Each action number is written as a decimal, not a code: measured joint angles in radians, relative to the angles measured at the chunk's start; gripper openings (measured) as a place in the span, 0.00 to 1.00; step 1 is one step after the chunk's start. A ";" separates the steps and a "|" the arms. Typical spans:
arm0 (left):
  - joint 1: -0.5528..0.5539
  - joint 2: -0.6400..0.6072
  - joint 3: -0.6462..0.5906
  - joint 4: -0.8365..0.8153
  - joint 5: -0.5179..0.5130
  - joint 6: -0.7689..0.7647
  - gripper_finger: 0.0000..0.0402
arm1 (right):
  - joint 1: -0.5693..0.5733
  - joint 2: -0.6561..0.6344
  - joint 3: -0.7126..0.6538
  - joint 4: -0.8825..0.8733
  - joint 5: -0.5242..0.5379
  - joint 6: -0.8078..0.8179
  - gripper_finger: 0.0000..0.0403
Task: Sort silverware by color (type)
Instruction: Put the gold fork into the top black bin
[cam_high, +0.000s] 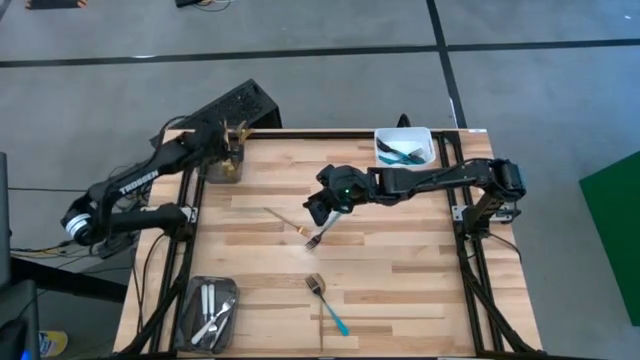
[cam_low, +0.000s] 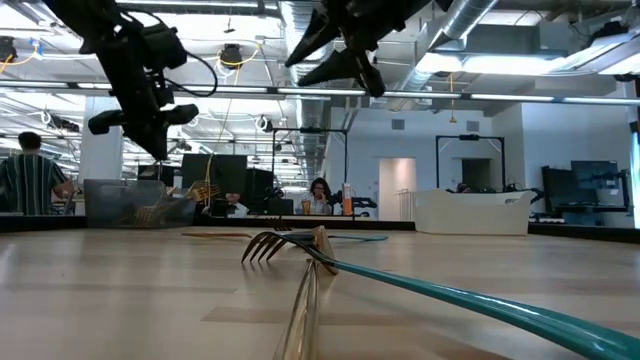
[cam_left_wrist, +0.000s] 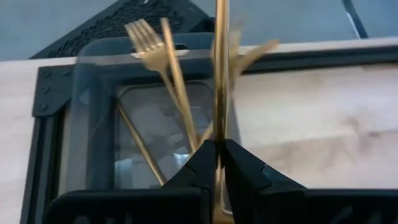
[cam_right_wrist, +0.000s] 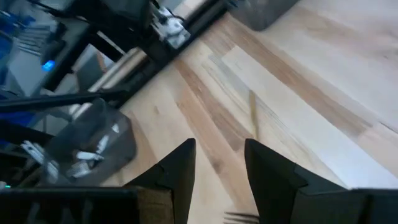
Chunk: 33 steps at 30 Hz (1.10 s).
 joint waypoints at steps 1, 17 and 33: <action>0.020 0.008 0.000 0.007 0.007 0.000 0.03 | -0.006 0.000 0.000 -0.013 0.000 -0.001 0.41; 0.044 0.082 0.001 0.109 -0.040 -0.043 0.05 | -0.152 0.000 0.000 -0.071 -0.051 -0.128 0.41; 0.046 0.106 0.001 0.109 0.094 -0.069 0.31 | -0.176 0.000 0.000 -0.116 -0.077 -0.155 0.41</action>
